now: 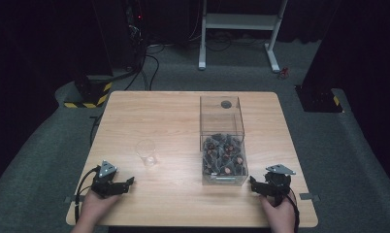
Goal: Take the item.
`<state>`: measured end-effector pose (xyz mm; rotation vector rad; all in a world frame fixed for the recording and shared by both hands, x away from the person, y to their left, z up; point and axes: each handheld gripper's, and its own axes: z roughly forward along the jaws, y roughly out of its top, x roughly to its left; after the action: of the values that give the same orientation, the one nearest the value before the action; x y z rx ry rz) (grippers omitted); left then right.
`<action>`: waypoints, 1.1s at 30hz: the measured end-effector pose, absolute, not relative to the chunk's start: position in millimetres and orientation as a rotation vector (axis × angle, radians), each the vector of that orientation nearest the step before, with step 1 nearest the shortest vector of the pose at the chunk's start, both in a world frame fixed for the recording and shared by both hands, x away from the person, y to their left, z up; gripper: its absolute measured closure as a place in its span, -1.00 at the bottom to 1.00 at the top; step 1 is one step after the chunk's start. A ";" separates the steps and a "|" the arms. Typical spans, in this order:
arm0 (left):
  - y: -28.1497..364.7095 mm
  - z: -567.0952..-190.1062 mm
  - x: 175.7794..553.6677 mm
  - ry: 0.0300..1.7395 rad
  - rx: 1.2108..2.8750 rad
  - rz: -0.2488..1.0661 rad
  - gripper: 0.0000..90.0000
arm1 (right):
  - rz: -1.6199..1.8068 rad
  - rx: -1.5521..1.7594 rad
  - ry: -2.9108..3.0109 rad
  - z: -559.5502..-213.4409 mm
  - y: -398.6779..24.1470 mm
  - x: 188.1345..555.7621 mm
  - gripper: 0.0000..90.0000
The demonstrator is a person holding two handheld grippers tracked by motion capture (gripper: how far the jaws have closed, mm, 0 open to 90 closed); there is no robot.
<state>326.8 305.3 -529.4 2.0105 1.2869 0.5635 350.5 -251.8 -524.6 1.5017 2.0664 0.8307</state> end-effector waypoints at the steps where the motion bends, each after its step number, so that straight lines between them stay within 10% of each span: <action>1: 305.2 -529.4 326.7 1.287 2.010 0.564 -0.63 | 0.831 1.500 2.069 -524.7 -251.9 349.8 -0.82; 33: 306.6 -529.3 324.6 1.295 2.008 0.570 -0.63 | 0.841 1.478 2.094 -524.6 -254.5 347.5 -0.82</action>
<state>324.6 306.6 -529.3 2.0078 1.2951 0.5699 347.5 -254.5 -524.6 1.4780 2.0944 0.8407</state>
